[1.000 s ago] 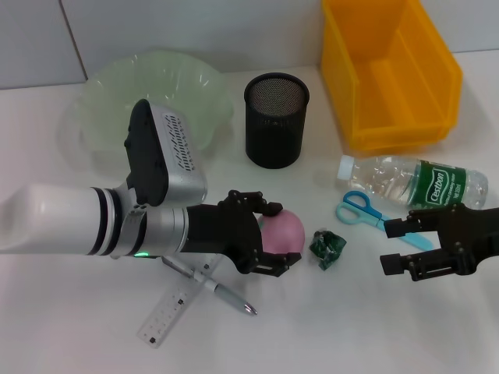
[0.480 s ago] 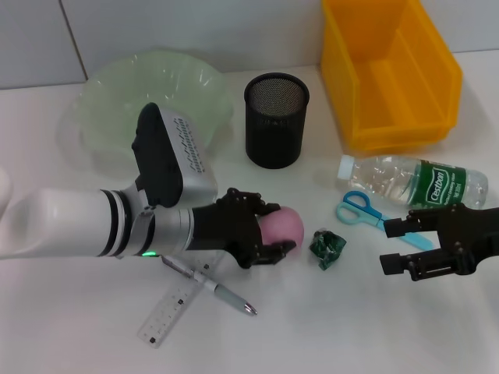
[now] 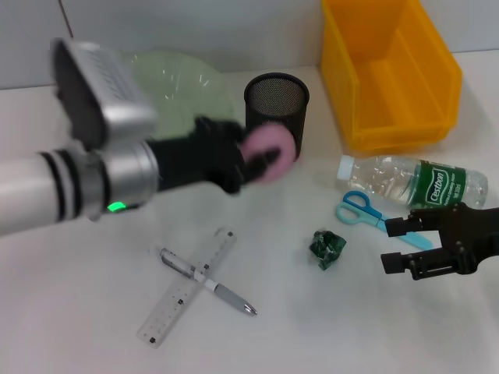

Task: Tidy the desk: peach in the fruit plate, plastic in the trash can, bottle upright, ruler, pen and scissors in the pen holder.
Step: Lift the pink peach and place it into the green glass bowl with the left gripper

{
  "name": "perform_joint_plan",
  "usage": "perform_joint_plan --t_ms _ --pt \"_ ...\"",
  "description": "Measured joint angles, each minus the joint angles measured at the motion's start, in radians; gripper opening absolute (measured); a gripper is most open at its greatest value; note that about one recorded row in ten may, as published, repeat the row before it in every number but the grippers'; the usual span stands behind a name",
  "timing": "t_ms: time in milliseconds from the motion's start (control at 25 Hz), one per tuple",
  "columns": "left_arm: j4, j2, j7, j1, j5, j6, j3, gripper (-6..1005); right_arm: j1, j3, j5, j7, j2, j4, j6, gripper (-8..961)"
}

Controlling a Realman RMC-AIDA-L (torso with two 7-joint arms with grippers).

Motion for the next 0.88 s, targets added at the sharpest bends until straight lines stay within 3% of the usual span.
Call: perform_joint_plan --t_ms 160,400,520,600,880 --pt "0.021 -0.002 0.036 0.030 -0.069 -0.029 -0.065 370 -0.001 0.000 0.000 0.000 0.000 0.000 0.000 803" --pt "-0.154 -0.004 0.244 -0.019 -0.363 -0.161 -0.161 335 -0.001 -0.001 0.000 0.000 0.005 0.000 0.000 803" --pt "-0.177 -0.004 0.270 -0.028 -0.397 -0.175 -0.166 314 -0.001 -0.004 0.001 0.000 0.007 0.000 0.000 803" --pt "-0.327 -0.004 0.438 -0.098 -0.546 -0.228 -0.175 300 -0.001 -0.005 0.001 0.000 0.010 0.000 0.000 803" --pt "-0.515 -0.007 0.587 -0.199 -0.635 -0.274 -0.176 214 -0.001 -0.004 0.001 0.000 0.013 0.000 0.001 803"
